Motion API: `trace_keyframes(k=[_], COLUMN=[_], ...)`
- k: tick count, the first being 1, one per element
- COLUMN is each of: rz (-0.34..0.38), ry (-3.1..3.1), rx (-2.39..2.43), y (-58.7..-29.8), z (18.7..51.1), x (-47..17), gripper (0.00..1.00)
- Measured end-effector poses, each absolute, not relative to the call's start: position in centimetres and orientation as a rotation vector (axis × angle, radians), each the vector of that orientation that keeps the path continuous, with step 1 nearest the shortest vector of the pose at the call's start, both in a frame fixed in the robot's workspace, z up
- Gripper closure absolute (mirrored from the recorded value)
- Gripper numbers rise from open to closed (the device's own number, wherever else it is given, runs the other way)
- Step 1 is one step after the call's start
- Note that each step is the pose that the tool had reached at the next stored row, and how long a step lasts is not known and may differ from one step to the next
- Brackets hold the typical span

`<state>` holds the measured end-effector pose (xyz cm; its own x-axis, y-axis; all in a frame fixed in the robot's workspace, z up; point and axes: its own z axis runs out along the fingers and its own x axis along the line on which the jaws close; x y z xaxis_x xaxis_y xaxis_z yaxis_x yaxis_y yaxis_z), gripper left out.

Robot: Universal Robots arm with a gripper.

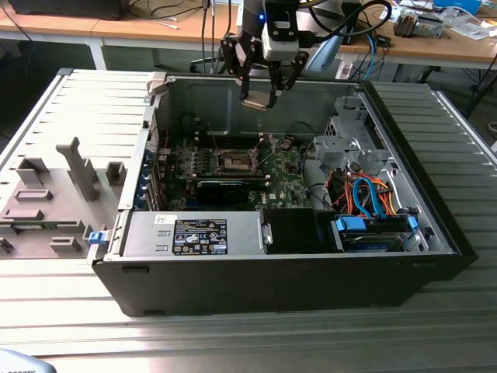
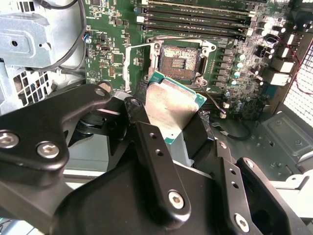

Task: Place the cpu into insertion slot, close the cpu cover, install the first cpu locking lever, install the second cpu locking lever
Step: 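Place the cpu into insertion slot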

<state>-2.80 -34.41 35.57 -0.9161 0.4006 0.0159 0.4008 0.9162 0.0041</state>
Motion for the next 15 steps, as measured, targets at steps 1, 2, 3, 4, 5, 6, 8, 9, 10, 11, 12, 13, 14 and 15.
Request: trace_keyframes(k=[1, 2, 3, 4, 5, 6, 8, 9, 10, 11, 12, 13, 14, 15], rz=[-0.011, -0.011, -0.011, -0.011, -0.011, -0.011, -0.011, -0.012, -0.012, -0.012, -0.012, -0.012, -0.012, -0.012], ry=[-3.060, -3.060, -3.060, -3.060, -3.060, -3.060, -3.060, -3.055, -3.052, -3.052, -3.052, -3.052, -3.052, -3.052], rx=[-0.641, -0.642, -0.642, -0.643, -0.644, -0.644, -0.646, -0.665, -0.679, -0.679, -0.679, -0.679, -0.680, -0.680], y=[-34.41, -34.41, -34.41, -34.41, -34.41, -34.41, -34.41, -34.41, -34.41, -34.41, -34.41, -34.41, -34.41, -34.41], z=[35.58, 35.57, 35.57, 35.57, 35.57, 35.57, 35.57, 35.57, 35.57, 35.57, 35.57, 35.57, 35.57, 35.57], x=[-2.80, -2.80, -2.80, -2.80, -2.80, -2.80, -2.80, -2.80, -2.80, -2.80, -2.80, -2.80, -2.80, -2.80], gripper=[0.45, 0.45, 0.45, 0.45, 0.45, 0.45, 0.45, 0.45, 0.45, 0.45, 0.45, 0.45, 0.45, 0.45])
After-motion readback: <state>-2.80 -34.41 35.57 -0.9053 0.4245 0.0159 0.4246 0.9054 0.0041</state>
